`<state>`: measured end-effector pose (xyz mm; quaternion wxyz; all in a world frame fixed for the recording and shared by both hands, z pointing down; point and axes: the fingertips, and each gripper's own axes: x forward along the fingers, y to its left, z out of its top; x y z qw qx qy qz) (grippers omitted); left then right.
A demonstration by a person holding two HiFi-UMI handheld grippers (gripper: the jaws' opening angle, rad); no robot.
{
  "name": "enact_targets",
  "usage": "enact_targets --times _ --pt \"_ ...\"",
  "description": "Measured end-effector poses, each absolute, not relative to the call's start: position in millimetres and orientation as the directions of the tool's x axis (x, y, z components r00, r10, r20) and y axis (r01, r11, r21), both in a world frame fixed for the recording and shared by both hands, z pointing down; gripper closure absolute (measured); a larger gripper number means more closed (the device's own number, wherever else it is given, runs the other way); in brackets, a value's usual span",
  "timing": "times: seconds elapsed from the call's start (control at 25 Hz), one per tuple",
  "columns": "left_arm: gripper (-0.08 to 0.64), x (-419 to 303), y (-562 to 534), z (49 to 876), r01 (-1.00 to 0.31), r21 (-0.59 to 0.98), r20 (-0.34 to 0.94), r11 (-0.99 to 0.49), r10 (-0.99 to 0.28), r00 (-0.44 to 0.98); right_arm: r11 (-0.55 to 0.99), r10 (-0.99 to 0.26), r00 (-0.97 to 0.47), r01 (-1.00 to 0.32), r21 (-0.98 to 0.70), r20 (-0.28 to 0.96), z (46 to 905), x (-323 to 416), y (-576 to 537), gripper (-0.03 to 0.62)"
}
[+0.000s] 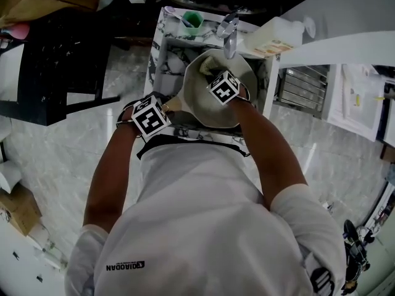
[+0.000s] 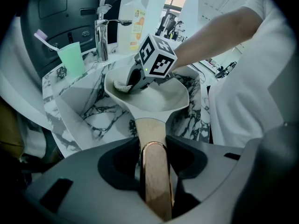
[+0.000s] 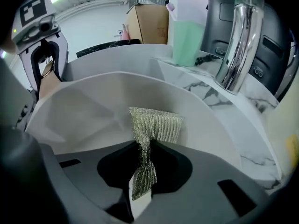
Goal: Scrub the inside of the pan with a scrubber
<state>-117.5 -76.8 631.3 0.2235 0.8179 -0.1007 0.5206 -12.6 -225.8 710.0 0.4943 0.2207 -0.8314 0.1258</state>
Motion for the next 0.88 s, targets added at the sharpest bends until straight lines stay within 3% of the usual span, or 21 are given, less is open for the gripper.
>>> enact_targets --times 0.88 --pt "0.377 -117 -77 631 -0.395 0.263 0.895 -0.880 0.070 0.441 0.968 -0.040 -0.432 -0.241 -0.073 0.901 710 -29 -158 0.506"
